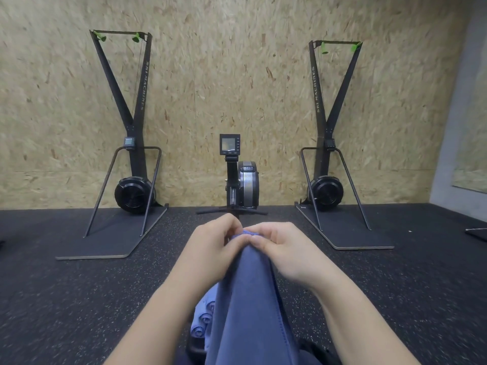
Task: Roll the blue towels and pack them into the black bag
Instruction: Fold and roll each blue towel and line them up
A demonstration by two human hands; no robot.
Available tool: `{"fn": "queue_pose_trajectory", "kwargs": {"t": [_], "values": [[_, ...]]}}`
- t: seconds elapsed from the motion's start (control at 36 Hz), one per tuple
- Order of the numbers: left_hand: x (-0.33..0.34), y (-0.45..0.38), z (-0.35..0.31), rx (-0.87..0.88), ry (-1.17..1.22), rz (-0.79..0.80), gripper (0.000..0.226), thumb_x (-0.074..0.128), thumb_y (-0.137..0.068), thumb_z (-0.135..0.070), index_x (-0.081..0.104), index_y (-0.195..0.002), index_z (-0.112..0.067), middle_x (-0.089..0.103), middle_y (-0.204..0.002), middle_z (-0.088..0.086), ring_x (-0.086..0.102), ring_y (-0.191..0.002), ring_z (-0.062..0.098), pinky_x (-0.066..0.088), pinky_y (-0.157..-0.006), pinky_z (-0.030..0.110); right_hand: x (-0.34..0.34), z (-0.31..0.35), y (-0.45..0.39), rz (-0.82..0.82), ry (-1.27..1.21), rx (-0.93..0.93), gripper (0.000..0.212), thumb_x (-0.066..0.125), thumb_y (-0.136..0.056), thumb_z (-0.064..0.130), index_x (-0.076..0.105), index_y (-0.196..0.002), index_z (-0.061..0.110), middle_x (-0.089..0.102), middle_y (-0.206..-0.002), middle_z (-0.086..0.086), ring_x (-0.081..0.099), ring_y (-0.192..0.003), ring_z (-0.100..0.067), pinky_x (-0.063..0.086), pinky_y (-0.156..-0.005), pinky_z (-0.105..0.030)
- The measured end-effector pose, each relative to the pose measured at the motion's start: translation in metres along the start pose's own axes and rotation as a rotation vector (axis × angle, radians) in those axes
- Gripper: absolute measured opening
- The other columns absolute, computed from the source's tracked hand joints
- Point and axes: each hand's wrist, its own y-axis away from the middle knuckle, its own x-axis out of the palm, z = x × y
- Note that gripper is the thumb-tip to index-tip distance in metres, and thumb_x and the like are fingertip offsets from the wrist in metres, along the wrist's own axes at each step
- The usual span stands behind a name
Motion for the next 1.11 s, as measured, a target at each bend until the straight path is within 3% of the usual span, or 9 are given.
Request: {"fn": "queue_pose_trajectory", "kwargs": {"t": [0.17, 0.25, 0.36, 0.44, 0.58, 0.69, 0.81, 0.97, 1.11], "values": [[0.005, -0.003, 0.012, 0.036, -0.065, 0.134, 0.026, 0.062, -0.091, -0.021, 0.047, -0.077, -0.037, 0.058, -0.078, -0.011, 0.049, -0.077, 0.002, 0.033, -0.064, 0.016, -0.014, -0.003, -0.001, -0.112, 0.093, -0.012, 0.027, 0.050, -0.097, 0.009, 0.071, -0.093, 0.025, 0.072, -0.095, 0.011, 0.063, -0.093, 0.001, 0.045, -0.087, -0.019], [0.007, -0.006, 0.016, 0.025, -0.116, 0.150, 0.027, 0.059, -0.093, -0.024, 0.044, -0.076, -0.039, 0.055, -0.079, -0.009, 0.047, -0.079, -0.001, 0.031, -0.064, 0.014, -0.023, -0.009, -0.003, -0.263, 0.109, -0.012, 0.026, 0.049, -0.098, 0.011, 0.071, -0.092, 0.023, 0.070, -0.091, 0.014, 0.059, -0.086, 0.006, 0.041, -0.075, -0.010], [0.005, -0.008, 0.028, 0.014, -0.190, 0.140, 0.023, 0.056, -0.093, -0.029, 0.043, -0.077, -0.039, 0.050, -0.080, -0.007, 0.045, -0.079, -0.002, 0.030, -0.063, 0.015, -0.037, -0.021, -0.008, -0.492, 0.009, -0.015, 0.030, 0.046, -0.099, 0.011, 0.066, -0.083, 0.027, 0.068, -0.089, 0.013, 0.060, -0.086, 0.001, 0.041, -0.074, -0.012], [0.003, -0.007, 0.038, 0.004, -0.252, 0.125, 0.014, 0.056, -0.093, -0.031, 0.048, -0.083, -0.036, 0.048, -0.083, -0.007, 0.047, -0.081, 0.002, 0.037, -0.070, 0.023, -0.048, -0.031, -0.011, -0.616, -0.019, 0.001, 0.029, 0.044, -0.099, 0.010, 0.065, -0.085, 0.025, 0.068, -0.090, 0.011, 0.059, -0.085, 0.001, 0.040, -0.068, -0.005], [-0.006, -0.008, 0.061, 0.003, -0.417, 0.096, 0.008, 0.056, -0.092, -0.036, 0.057, -0.093, -0.028, 0.045, -0.083, -0.007, 0.052, -0.083, 0.019, 0.042, -0.078, 0.032, -0.063, -0.050, -0.017, -0.758, -0.080, 0.074, 0.027, 0.041, -0.100, 0.012, 0.065, -0.090, 0.019, 0.068, -0.090, 0.006, 0.060, -0.083, -0.008, 0.044, -0.071, -0.018], [-0.020, -0.001, 0.088, -0.047, -0.543, 0.059, 0.011, 0.061, -0.088, -0.040, 0.059, -0.088, -0.029, 0.044, -0.078, -0.008, 0.053, -0.079, 0.022, 0.040, -0.070, 0.032, -0.083, -0.071, -0.018, -0.893, -0.052, 0.162, 0.028, 0.038, -0.100, 0.012, 0.063, -0.089, 0.018, 0.065, -0.088, 0.003, 0.058, -0.085, -0.018, 0.044, -0.077, -0.031], [-0.029, 0.006, 0.109, -0.078, -0.562, -0.014, 0.019, 0.059, -0.086, -0.050, 0.055, -0.086, -0.032, 0.047, -0.073, -0.009, 0.052, -0.077, 0.020, 0.043, -0.068, 0.033, -0.092, -0.094, -0.015, -0.854, 0.156, 0.235, 0.025, 0.037, -0.101, 0.011, 0.062, -0.099, 0.014, 0.060, -0.092, -0.004, 0.054, -0.091, -0.024, 0.035, -0.074, -0.029], [-0.026, 0.001, 0.104, -0.144, -0.546, -0.057, 0.020, 0.057, -0.092, -0.037, 0.060, -0.110, -0.030, 0.043, -0.083, -0.005, 0.053, -0.080, 0.028, 0.045, -0.077, 0.034, -0.083, -0.116, -0.013, -0.832, 0.256, 0.291, 0.026, 0.035, -0.102, 0.016, 0.060, -0.106, 0.012, 0.060, -0.096, -0.004, 0.050, -0.090, -0.023, 0.033, -0.073, -0.030], [-0.027, 0.000, 0.102, -0.107, -0.593, -0.184, 0.022, 0.072, -0.082, -0.023, 0.075, -0.103, -0.023, 0.043, -0.070, 0.002, 0.051, -0.058, 0.030, 0.046, -0.062, 0.031, -0.079, -0.121, -0.015, -0.815, 0.313, 0.312, 0.027, 0.035, -0.102, 0.022, 0.059, -0.110, 0.016, 0.060, -0.100, -0.006, 0.052, -0.093, -0.026, 0.035, -0.074, -0.033]]}}
